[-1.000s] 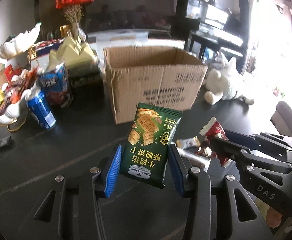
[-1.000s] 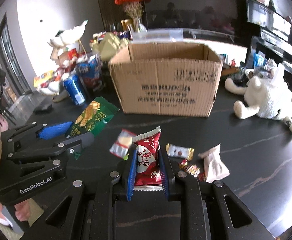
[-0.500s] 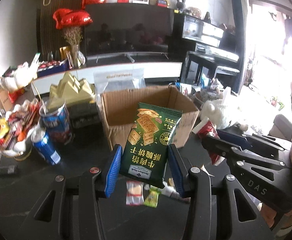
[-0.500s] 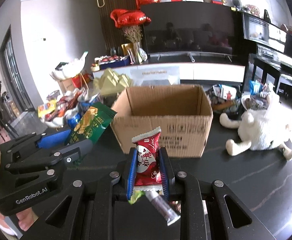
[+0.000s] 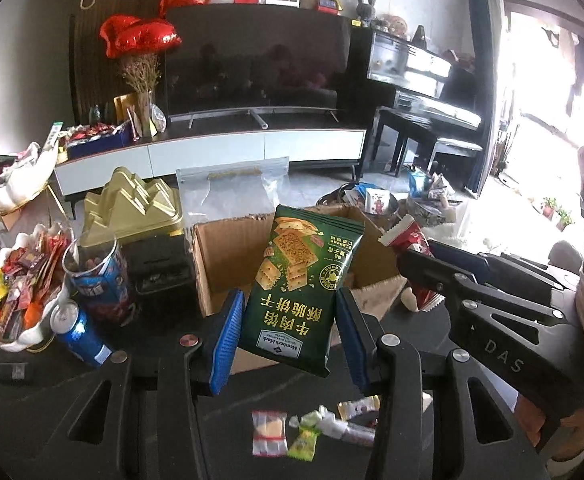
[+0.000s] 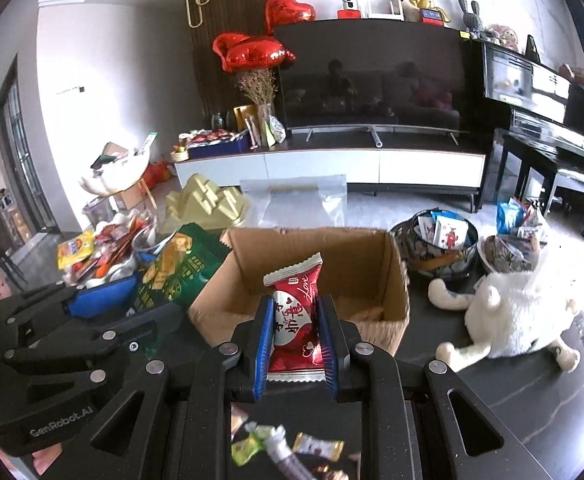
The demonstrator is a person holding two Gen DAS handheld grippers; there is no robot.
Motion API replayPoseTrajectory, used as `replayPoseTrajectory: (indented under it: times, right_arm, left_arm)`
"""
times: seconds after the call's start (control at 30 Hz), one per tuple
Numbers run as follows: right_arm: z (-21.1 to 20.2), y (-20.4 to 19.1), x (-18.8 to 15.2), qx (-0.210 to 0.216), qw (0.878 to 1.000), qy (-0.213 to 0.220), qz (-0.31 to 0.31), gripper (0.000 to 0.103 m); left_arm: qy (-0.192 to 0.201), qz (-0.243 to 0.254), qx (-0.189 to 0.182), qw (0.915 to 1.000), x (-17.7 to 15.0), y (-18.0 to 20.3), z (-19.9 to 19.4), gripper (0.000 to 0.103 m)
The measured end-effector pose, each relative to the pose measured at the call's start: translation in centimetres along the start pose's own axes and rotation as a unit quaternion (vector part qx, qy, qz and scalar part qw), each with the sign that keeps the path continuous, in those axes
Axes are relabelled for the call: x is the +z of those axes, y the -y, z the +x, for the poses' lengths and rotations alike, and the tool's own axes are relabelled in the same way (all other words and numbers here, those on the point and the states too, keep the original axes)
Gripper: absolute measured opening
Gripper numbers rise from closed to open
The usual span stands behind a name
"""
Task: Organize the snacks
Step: 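Lift the green bag and red wafer bar over the cardboard box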
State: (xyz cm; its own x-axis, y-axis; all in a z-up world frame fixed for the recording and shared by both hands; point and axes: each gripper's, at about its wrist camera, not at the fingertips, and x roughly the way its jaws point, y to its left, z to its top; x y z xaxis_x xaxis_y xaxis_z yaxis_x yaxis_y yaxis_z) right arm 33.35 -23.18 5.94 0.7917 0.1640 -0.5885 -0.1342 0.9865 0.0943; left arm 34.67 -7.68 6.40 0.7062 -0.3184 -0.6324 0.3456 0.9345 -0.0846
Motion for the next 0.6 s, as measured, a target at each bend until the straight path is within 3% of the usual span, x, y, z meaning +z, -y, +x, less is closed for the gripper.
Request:
replayPoseTrajectory:
  times: [0.33,0.47,0.57,0.6]
  right_arm:
    - [4.6,1.7,2.5,-0.017,1.000,-0.024,0.000,0.023]
    - [6.3,2.2,2.9,-0.015,0.999,-0.040,0.009,0.023]
    - [7.4,2.7,3.0,-0.018,0.999,-0.047,0.017,0.025]
    - [7.6,2.9,3.0,-0.020,0.998,-0.049,0.015,0.031]
  left_arm:
    - [-0.041,-0.023,-0.012,0.9988,2.9,-1.5,5.4,0.046]
    - [-0.050,-0.020,0.000,0.9986,3.6,-1.7,7.0,0.046]
    - [-0.046,-0.016,0.025,0.9985,3.9,-2.0,7.6,0.058]
    - [-0.042,-0.015,0.028,0.9986,3.9,-2.1,7.5,0.063]
